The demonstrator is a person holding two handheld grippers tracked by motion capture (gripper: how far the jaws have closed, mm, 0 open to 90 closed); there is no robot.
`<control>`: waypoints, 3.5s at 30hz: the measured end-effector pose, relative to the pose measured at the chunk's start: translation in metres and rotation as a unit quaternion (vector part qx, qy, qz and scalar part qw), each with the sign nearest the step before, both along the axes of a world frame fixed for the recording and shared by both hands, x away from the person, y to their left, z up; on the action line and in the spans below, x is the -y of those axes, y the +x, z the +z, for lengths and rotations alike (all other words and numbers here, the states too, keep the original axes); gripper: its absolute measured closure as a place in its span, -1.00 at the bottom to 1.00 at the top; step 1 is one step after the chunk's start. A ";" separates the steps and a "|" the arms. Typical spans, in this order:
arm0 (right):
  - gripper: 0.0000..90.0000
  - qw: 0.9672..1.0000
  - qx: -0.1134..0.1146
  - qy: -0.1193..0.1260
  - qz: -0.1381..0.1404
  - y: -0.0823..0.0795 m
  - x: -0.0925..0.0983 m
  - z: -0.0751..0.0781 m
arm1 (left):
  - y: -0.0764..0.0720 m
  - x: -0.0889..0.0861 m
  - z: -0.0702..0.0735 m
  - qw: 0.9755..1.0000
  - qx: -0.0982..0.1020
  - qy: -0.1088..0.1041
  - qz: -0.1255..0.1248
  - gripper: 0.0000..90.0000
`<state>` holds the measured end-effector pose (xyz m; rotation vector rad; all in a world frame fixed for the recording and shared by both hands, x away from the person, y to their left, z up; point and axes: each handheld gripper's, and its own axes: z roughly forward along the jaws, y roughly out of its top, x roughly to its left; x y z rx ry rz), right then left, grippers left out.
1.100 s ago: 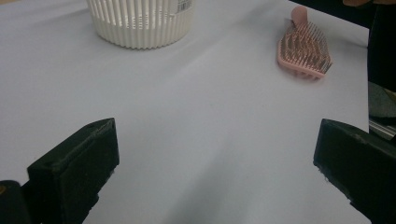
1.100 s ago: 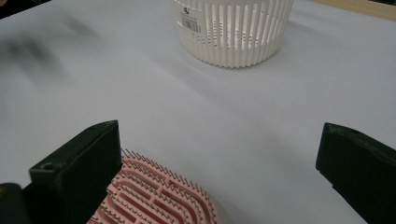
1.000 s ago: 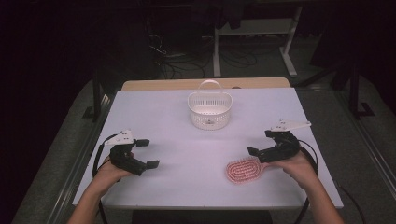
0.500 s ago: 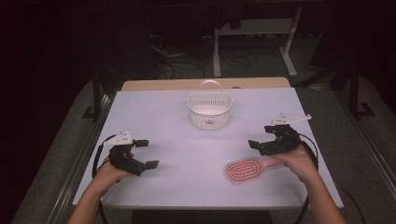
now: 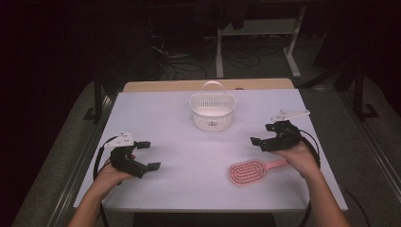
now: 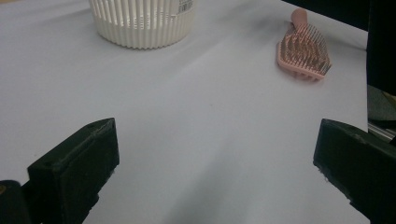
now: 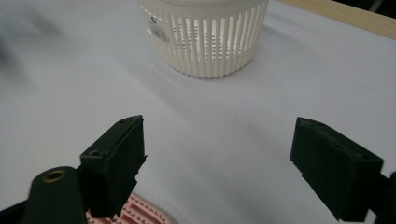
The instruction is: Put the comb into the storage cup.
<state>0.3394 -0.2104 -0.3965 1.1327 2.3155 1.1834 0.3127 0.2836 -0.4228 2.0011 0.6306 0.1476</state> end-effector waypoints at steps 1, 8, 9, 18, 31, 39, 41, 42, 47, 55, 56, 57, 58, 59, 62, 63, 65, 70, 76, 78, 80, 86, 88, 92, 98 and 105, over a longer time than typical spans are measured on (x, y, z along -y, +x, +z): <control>-0.57 1.000 -0.001 -0.001 -0.001 0.001 0.000 0.000 | 0.000 0.000 0.000 1.000 0.000 0.000 0.000 -1.00; -0.33 1.000 -0.001 -0.014 -0.010 0.011 0.004 0.002 | 0.000 0.000 0.000 1.000 0.000 0.001 0.000 -1.00; -0.30 1.000 -0.002 -0.016 -0.008 0.012 0.004 0.002 | 0.000 0.000 0.000 1.000 0.000 0.001 0.000 -1.00; 0.14 0.999 -0.012 -0.041 -0.014 0.014 0.009 -0.003 | -0.001 0.001 0.000 1.000 0.001 0.004 -0.002 -1.00; 0.64 0.998 -0.021 -0.056 -0.009 0.014 0.019 -0.006 | 0.000 0.001 -0.002 1.000 -0.001 0.005 -0.001 -0.99; 0.90 0.997 -0.031 -0.062 -0.020 0.014 0.028 -0.008 | 0.000 0.001 -0.001 1.000 -0.002 0.005 -0.001 -0.99; 0.96 0.997 -0.032 -0.064 -0.021 0.014 0.030 -0.008 | 0.000 0.001 -0.002 1.000 -0.002 0.005 -0.002 -0.99; 0.97 0.997 -0.034 -0.065 -0.023 0.014 0.032 -0.008 | -0.001 0.001 -0.002 1.000 -0.002 0.005 -0.002 -0.99; 0.97 0.996 -0.037 -0.074 -0.020 0.012 0.037 -0.008 | -0.001 0.002 -0.002 1.000 -0.001 0.005 -0.003 -0.99; 0.97 0.995 -0.051 -0.087 -0.023 0.012 0.047 -0.012 | -0.001 0.002 -0.002 1.000 -0.001 0.007 -0.006 -0.99; 0.97 0.994 -0.053 -0.088 -0.024 0.012 0.047 -0.013 | -0.001 0.002 -0.002 1.000 -0.001 0.006 -0.006 -0.99; 0.97 0.994 -0.055 -0.089 -0.024 0.012 0.048 -0.014 | -0.001 0.002 -0.002 1.000 -0.002 0.006 -0.005 -0.99; 0.97 0.994 -0.058 -0.091 -0.025 0.012 0.049 -0.014 | -0.001 0.002 -0.002 1.000 -0.003 0.006 -0.006 -0.99; 0.97 0.994 -0.060 -0.093 -0.024 0.011 0.049 -0.015 | -0.001 0.003 -0.002 1.000 -0.003 0.007 -0.006 -0.99; 0.98 0.993 -0.066 -0.099 -0.025 0.010 0.051 -0.017 | -0.001 0.003 -0.003 1.000 -0.003 0.008 -0.007 -0.99; 0.98 0.992 -0.068 -0.100 -0.025 0.009 0.052 -0.018 | -0.001 0.003 -0.003 1.000 -0.004 0.008 -0.007 -0.99; 0.97 0.992 -0.072 -0.103 -0.026 0.009 0.053 -0.019 | -0.001 0.003 -0.003 1.000 -0.004 0.008 -0.008 -0.99; 0.98 0.990 -0.083 -0.112 -0.024 0.007 0.055 -0.023 | -0.001 0.003 -0.003 1.000 -0.004 0.008 -0.007 -0.99; 0.98 0.988 -0.096 -0.123 -0.022 0.004 0.058 -0.029 | 0.000 0.002 -0.003 1.000 -0.005 0.006 -0.006 -0.99; 0.98 0.987 -0.099 -0.125 -0.023 0.003 0.061 -0.030 | 0.000 0.001 -0.003 1.000 -0.006 0.005 -0.005 -0.99; 0.98 0.986 -0.102 -0.126 -0.027 0.001 0.064 -0.031 | 0.000 0.001 -0.004 1.000 -0.006 0.006 -0.005 -0.99; 0.98 0.985 -0.110 -0.128 -0.033 -0.004 0.072 -0.036 | 0.000 0.002 -0.004 1.000 -0.007 0.005 -0.005 -0.99; 0.98 0.985 -0.113 -0.128 -0.033 -0.005 0.073 -0.037 | 0.000 0.002 -0.004 1.000 -0.007 0.005 -0.004 -0.99; 0.98 0.984 -0.113 -0.132 -0.031 -0.004 0.072 -0.038 | 0.000 0.002 -0.004 1.000 -0.008 0.005 -0.005 -0.99; 0.98 0.983 -0.118 -0.140 -0.031 -0.003 0.071 -0.041 | 0.000 0.002 -0.004 1.000 -0.008 0.005 -0.006 -0.99; 0.98 0.982 -0.126 -0.135 -0.034 -0.005 0.072 -0.042 | 0.000 0.001 -0.004 1.000 -0.007 0.004 -0.004 -0.99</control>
